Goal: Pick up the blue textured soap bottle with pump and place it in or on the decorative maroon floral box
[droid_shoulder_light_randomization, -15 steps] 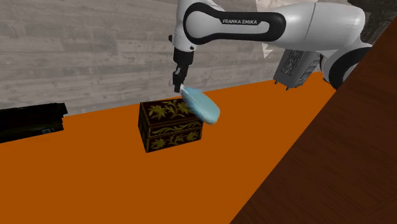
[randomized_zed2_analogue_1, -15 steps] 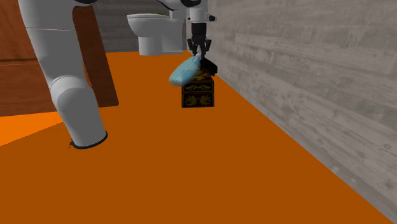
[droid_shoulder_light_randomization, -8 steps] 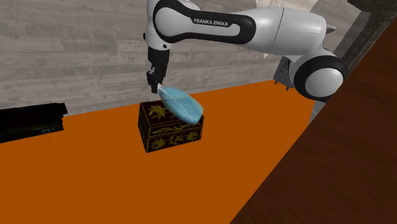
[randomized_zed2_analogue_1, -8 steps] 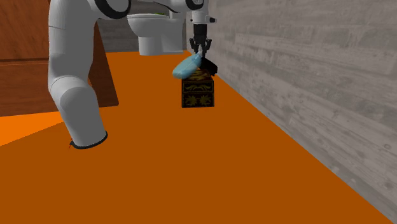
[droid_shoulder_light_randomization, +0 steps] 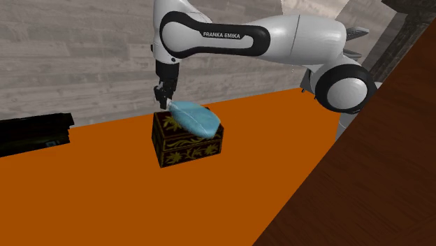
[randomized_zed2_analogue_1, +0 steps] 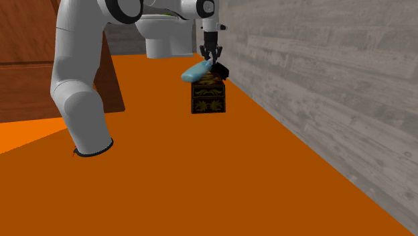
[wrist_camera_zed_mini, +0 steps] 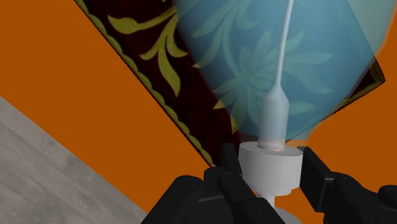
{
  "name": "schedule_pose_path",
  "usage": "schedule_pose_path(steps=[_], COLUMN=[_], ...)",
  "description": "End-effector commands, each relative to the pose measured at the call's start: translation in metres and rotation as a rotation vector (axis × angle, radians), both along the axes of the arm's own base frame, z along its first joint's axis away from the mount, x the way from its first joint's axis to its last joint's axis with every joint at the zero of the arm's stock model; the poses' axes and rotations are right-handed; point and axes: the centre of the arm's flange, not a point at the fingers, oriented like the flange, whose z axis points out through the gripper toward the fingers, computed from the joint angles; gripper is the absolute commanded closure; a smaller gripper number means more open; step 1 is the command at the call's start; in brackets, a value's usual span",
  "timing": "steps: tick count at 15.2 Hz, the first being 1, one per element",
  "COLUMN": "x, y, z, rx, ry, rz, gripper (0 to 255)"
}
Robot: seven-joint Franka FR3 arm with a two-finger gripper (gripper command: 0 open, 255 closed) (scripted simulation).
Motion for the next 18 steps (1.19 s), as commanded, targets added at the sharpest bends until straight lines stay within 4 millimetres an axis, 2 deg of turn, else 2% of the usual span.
schedule_pose_path(steps=[1, 6, 13, 14, 18], x=[0.0, 0.0, 0.0, 0.0, 0.0], y=[0.0, 0.0, 0.0, 0.0, 0.0], z=[-0.01, -0.036, -0.036, -0.036, -0.036], rx=[0.0, 0.0, 0.0, 0.0, 0.0], ry=[0.0, 0.0, 0.0, 0.0, 0.0], rz=[0.0, 0.0, 0.0, 0.0, 0.0], gripper=[255, 255, 255, 0, 0])
